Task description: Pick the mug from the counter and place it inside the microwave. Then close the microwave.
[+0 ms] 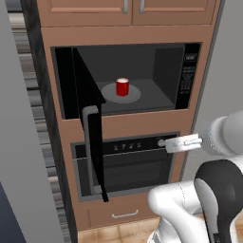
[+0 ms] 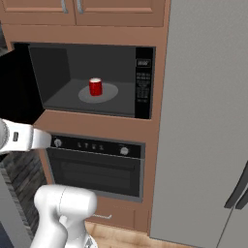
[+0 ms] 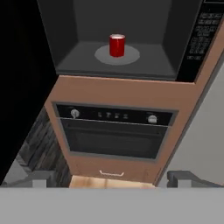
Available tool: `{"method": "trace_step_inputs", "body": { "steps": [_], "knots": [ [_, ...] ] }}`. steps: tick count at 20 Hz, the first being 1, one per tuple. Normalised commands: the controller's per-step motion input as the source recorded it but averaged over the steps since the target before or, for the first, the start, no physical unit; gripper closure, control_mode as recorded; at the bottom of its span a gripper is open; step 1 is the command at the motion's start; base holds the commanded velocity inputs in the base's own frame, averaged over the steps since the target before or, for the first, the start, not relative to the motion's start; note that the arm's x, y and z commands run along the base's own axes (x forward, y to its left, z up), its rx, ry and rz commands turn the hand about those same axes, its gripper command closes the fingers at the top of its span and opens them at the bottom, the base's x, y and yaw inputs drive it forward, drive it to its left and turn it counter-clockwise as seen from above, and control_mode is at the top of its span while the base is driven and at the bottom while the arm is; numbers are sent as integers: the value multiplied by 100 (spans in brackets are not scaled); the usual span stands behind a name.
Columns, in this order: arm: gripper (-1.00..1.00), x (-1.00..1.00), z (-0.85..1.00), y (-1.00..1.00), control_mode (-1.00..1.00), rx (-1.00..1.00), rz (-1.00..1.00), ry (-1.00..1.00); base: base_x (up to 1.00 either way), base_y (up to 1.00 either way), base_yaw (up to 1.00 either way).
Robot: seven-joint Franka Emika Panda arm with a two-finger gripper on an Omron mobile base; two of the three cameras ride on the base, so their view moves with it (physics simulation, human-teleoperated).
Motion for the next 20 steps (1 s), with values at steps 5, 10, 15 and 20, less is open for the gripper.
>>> {"method": "trace_step_inputs", "body": {
  "steps": [5,10,15,20],
  "knots": [
    [-100,-64,12,7,-100,0,-4,-28,0,0,0],
    [-100,-59,5,12,-100,0,-8,-28,0,0,0],
    [-100,-60,0,15,-100,0,-13,-29,0,0,0],
    [-100,-69,1,9,-100,0,-17,-26,0,0,0]
  ]
}}
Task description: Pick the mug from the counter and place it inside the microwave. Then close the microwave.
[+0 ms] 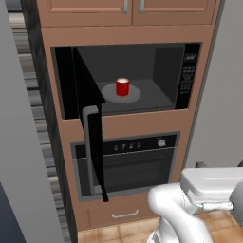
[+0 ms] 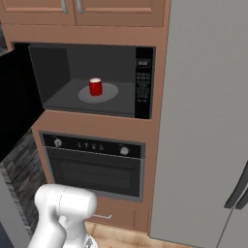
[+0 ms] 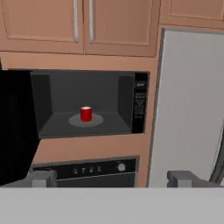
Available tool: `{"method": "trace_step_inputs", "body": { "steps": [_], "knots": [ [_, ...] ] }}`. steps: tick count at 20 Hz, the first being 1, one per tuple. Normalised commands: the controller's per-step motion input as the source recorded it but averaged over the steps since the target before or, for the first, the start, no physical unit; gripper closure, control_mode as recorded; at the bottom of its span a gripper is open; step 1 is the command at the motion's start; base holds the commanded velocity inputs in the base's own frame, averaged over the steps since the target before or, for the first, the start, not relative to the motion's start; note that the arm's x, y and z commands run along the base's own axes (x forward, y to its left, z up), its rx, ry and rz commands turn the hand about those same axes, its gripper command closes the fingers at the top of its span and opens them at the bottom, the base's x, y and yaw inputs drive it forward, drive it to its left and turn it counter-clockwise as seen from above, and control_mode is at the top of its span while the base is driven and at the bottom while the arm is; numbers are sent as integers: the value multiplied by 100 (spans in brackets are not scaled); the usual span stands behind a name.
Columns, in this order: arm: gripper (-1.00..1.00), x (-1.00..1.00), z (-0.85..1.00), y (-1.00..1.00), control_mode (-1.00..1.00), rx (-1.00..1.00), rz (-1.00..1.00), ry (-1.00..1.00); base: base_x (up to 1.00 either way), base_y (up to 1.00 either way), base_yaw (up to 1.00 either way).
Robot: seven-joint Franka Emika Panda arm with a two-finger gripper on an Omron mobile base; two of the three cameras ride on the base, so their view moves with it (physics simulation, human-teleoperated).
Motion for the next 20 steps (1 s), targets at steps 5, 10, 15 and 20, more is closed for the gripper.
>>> {"method": "trace_step_inputs", "body": {
  "steps": [5,10,15,20],
  "knots": [
    [-100,-71,6,4,-100,0,-18,-19,0,0,0],
    [-100,-17,0,26,-100,0,-21,-6,0,0,0],
    [-100,12,0,48,-100,0,-20,0,0,0,0],
    [-100,16,0,47,-100,0,-19,0,0,0,0]
  ]
}}
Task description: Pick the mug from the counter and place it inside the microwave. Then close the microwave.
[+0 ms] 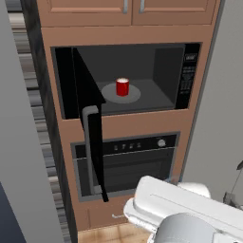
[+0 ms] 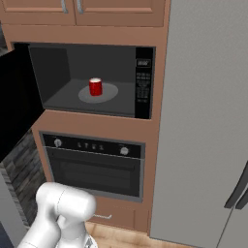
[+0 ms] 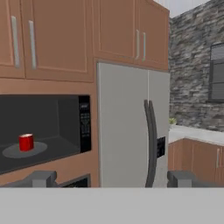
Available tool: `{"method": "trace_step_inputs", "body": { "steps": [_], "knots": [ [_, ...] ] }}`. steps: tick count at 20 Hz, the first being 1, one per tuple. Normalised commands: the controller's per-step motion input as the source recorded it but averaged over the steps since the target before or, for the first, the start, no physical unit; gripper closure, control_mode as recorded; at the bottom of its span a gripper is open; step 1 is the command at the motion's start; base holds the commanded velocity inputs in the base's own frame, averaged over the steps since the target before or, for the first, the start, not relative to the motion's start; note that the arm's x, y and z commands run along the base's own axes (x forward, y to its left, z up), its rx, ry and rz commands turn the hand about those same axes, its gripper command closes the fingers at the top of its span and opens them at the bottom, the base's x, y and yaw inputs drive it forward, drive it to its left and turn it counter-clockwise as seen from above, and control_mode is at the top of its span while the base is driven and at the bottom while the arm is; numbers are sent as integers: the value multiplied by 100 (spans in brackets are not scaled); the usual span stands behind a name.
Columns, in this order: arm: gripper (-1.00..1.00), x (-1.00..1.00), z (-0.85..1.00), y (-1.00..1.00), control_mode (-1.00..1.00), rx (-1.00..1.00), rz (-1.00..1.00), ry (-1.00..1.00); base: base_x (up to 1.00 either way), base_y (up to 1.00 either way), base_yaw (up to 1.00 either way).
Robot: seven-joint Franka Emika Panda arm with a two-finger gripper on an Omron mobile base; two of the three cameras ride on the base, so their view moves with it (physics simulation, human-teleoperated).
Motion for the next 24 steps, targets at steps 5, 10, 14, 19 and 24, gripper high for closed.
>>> {"method": "trace_step_inputs", "body": {
  "steps": [5,10,14,19,24],
  "knots": [
    [-100,17,-4,38,-100,0,-12,0,0,0,0],
    [-100,32,-8,39,-100,0,-8,0,0,0,0],
    [-100,21,-9,36,-100,0,-6,0,0,0,0],
    [-100,15,-17,32,-100,0,-5,0,0,0,0],
    [-100,16,-17,22,-100,0,-4,3,0,0,0]
  ]
}}
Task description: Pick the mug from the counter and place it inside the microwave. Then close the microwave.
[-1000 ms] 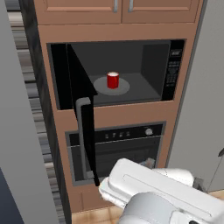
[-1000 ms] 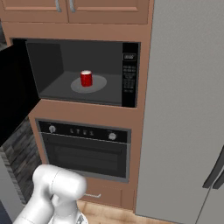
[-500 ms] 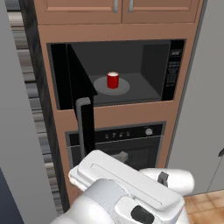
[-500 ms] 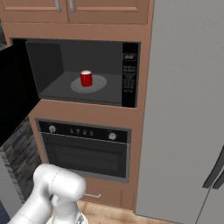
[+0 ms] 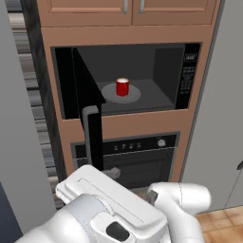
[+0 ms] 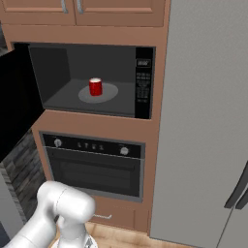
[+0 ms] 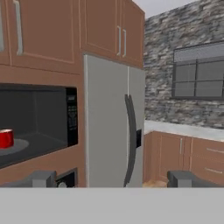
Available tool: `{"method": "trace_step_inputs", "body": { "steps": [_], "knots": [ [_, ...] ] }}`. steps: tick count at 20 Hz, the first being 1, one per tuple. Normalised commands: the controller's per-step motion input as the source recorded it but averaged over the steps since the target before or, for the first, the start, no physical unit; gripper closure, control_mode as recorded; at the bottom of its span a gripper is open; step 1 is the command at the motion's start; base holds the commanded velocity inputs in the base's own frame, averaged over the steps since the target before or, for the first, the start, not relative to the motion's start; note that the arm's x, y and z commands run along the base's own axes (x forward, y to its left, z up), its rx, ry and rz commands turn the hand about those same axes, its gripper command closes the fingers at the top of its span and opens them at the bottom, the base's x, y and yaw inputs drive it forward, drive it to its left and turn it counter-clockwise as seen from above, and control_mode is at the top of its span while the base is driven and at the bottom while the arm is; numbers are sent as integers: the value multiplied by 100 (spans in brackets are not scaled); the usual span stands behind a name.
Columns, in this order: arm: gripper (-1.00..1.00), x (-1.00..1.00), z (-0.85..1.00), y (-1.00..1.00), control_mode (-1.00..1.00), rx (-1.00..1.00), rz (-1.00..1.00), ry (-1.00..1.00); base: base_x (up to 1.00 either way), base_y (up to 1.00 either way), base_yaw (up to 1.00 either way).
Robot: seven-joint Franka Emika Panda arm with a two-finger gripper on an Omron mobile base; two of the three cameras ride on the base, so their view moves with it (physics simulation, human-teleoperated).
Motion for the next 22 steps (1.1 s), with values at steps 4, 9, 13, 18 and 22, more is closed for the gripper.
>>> {"method": "trace_step_inputs", "body": {
  "steps": [4,9,13,18,22],
  "knots": [
    [-100,31,-11,0,-100,0,-2,6,0,0,0],
    [-100,30,-10,5,-100,0,-2,8,0,0,0],
    [-100,21,-18,13,-100,0,-4,10,0,0,0],
    [-100,24,-18,9,-100,0,-4,6,0,0,0],
    [-100,17,-20,24,-100,-1,-4,1,0,0,0]
  ]
}}
